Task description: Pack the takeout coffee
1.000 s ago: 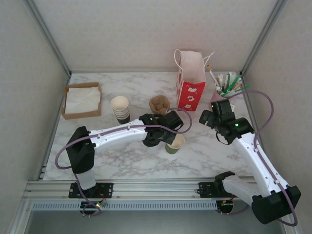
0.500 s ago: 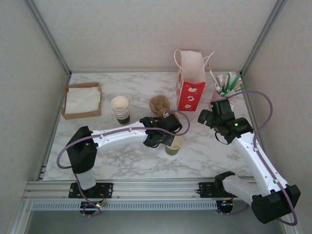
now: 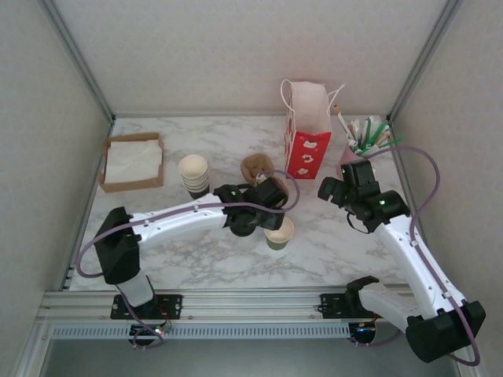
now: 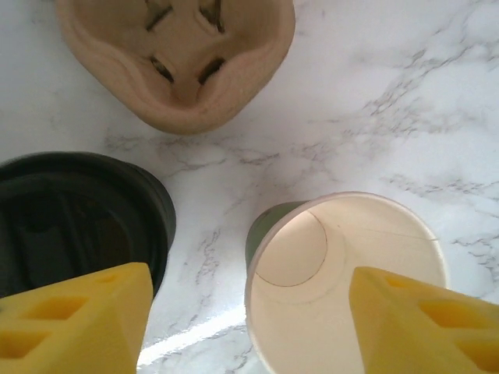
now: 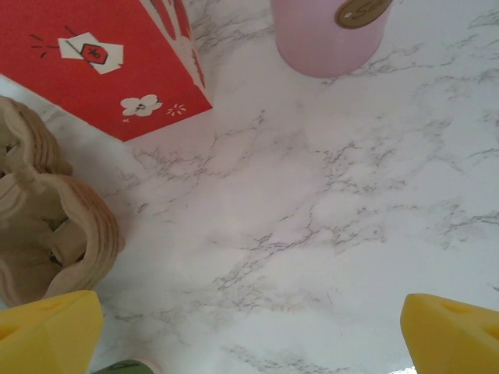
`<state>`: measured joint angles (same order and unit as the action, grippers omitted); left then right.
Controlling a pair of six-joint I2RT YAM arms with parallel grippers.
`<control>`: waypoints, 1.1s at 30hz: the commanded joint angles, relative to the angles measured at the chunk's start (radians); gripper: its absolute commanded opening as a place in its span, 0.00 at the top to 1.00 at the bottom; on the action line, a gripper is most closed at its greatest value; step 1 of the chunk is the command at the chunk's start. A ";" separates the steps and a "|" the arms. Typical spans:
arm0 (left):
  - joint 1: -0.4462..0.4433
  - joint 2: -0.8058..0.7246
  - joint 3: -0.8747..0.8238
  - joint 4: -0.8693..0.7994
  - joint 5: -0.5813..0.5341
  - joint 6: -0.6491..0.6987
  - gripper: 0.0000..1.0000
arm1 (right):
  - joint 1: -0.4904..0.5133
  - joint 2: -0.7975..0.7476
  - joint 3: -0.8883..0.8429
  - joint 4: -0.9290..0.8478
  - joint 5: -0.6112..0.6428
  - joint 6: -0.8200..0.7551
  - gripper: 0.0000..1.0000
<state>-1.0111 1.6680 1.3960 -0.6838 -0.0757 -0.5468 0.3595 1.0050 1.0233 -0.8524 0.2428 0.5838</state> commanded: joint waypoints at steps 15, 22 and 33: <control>0.093 -0.419 -0.167 -0.001 -0.294 -0.074 0.00 | 0.002 -0.063 0.049 0.005 -0.364 -0.126 0.01; 0.256 -0.469 -0.322 0.121 -0.169 -0.080 0.00 | 0.123 0.097 0.121 0.035 -0.399 -0.153 0.03; 0.526 -0.676 -0.617 0.390 0.260 -0.169 0.00 | 0.383 0.356 0.290 -0.017 -0.282 -0.234 0.07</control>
<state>-0.5282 1.0439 0.8219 -0.3874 0.0177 -0.6792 0.7063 1.3212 1.2667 -0.8398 -0.0887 0.3908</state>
